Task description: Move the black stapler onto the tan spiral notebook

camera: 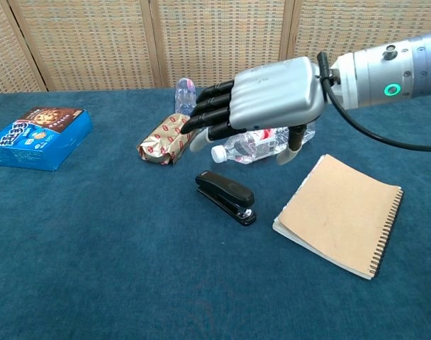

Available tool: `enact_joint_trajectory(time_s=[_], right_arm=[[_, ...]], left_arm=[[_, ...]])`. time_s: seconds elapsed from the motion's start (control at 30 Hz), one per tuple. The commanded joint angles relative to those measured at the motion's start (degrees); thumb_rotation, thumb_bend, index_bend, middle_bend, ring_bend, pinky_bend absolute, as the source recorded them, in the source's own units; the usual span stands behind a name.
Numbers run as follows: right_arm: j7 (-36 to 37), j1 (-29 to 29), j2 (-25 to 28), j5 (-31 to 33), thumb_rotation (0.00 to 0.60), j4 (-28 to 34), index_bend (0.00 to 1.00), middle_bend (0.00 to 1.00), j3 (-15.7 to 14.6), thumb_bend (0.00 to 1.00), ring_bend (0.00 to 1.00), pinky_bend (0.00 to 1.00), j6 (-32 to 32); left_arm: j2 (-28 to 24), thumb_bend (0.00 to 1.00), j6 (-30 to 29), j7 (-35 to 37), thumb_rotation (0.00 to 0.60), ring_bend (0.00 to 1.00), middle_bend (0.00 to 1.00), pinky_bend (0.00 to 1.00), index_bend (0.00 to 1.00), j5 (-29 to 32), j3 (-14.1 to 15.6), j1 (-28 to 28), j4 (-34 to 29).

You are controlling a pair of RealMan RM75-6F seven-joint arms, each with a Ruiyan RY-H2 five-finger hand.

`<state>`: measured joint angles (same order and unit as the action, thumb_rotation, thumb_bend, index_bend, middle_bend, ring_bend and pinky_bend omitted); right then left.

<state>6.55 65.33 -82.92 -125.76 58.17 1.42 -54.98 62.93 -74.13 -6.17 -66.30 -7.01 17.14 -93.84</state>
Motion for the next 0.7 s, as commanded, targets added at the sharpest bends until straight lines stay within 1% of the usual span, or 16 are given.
enact_joint_trajectory(time_s=[0.03, 0.17, 0.3, 0.47, 0.63, 0.7], right_arm=[[-1.0, 2.7, -2.3, -2.5, 0.600, -3.4, 0.06, 0.00, -1.6, 0.00, 0.00, 0.00, -1.2], [-0.8, 5.8, -5.6, -4.5, 0.600, -7.9, 0.06, 0.00, -3.8, 0.00, 0.00, 0.00, -2.0], [-0.2, 7.6, -8.9, -4.0, 0.600, -11.7, 0.09, 0.01, -5.4, 0.00, 0.00, 0.00, -1.4], [0.4, 8.8, -12.1, -3.3, 0.600, -15.7, 0.13, 0.07, -7.8, 0.00, 0.00, 0.00, 0.2], [1.0, 8.9, -14.3, -2.2, 0.600, -18.9, 0.14, 0.09, -10.0, 0.00, 0.00, 0.00, -0.5], [1.3, 9.0, -14.9, -1.8, 0.600, -20.0, 0.17, 0.11, -10.8, 0.00, 0.00, 0.00, -0.6]], left_arm=[[0.0, 0.02, 0.8, 0.3, 0.600, 0.00, 0.00, 0.00, 0.00, 0.4, -0.2, 0.2, 0.3], [0.0, 0.02, 2.0, 0.8, 0.600, 0.00, 0.00, 0.00, 0.00, 1.1, -0.5, 0.4, 0.8], [0.0, 0.02, 3.1, 1.3, 0.600, 0.00, 0.00, 0.00, 0.00, 1.2, -0.7, 0.6, 1.0], [0.0, 0.02, 4.0, 1.7, 0.600, 0.00, 0.00, 0.00, 0.00, 1.5, -0.9, 0.7, 1.4], [0.0, 0.02, 4.7, 2.1, 0.600, 0.00, 0.00, 0.00, 0.00, 1.7, -1.1, 0.8, 1.7], [0.0, 0.02, 4.8, 2.2, 0.600, 0.00, 0.00, 0.00, 0.00, 1.8, -1.3, 0.8, 1.9]])
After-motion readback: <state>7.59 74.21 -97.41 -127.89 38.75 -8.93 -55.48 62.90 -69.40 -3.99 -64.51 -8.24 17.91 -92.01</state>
